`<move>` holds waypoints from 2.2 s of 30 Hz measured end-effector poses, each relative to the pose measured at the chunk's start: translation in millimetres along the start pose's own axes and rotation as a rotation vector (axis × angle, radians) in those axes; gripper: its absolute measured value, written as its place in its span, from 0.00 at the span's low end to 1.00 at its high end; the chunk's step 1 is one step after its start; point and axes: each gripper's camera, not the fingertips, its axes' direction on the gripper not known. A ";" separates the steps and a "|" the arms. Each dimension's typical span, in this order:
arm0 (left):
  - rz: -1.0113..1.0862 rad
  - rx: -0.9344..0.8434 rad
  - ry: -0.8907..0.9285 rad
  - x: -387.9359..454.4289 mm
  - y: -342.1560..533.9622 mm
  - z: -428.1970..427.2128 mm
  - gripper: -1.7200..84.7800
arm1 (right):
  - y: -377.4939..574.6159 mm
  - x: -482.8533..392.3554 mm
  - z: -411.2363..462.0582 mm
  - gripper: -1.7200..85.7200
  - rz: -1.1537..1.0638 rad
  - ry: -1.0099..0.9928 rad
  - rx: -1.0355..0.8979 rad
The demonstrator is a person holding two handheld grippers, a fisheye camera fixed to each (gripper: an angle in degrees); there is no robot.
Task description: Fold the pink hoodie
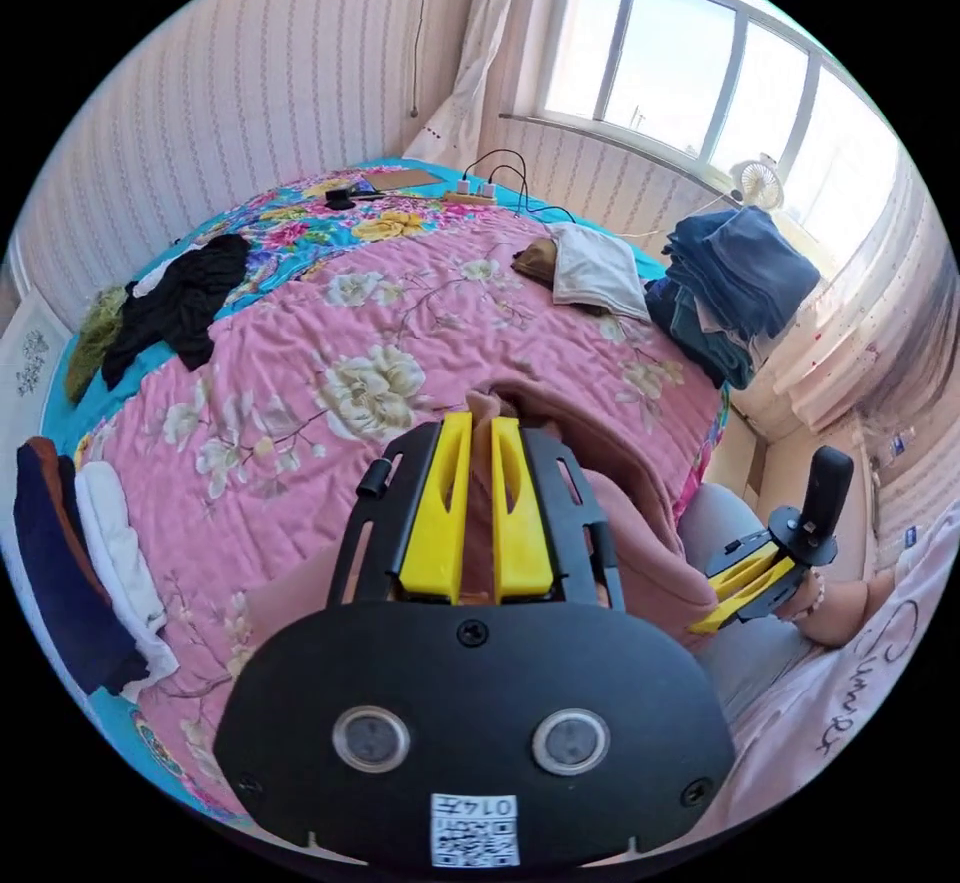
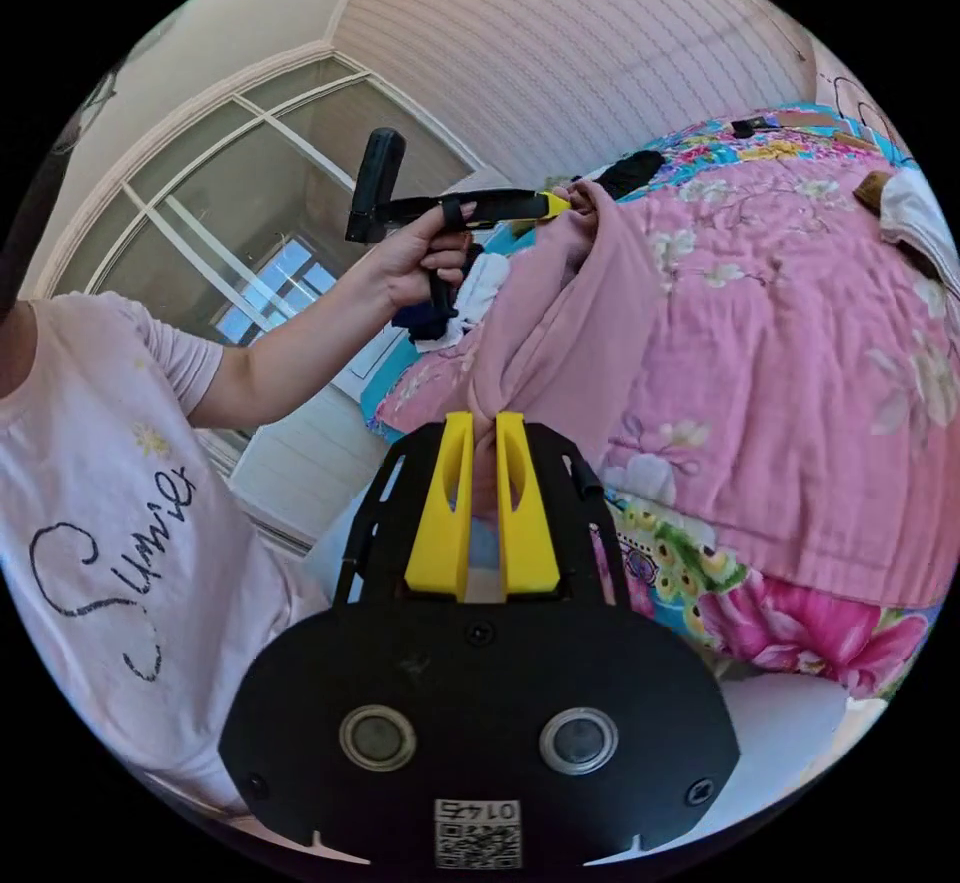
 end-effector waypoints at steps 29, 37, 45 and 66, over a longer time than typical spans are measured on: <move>-0.515 0.161 -0.106 -116.0 328.7 -123.1 0.01 | -325.8 -206.1 260.9 0.02 -0.655 0.082 -0.513; -0.303 -0.029 -0.132 -106.3 314.3 -55.4 0.01 | -380.5 -174.2 383.3 0.02 -0.636 0.423 -0.787; -0.362 0.000 -0.073 -129.0 325.6 -83.1 0.04 | -446.5 -158.8 354.5 0.03 -0.423 0.090 -0.684; -0.429 0.080 0.233 -165.3 341.1 -84.8 0.19 | -544.2 -71.9 390.5 0.14 -0.270 -0.195 -1.140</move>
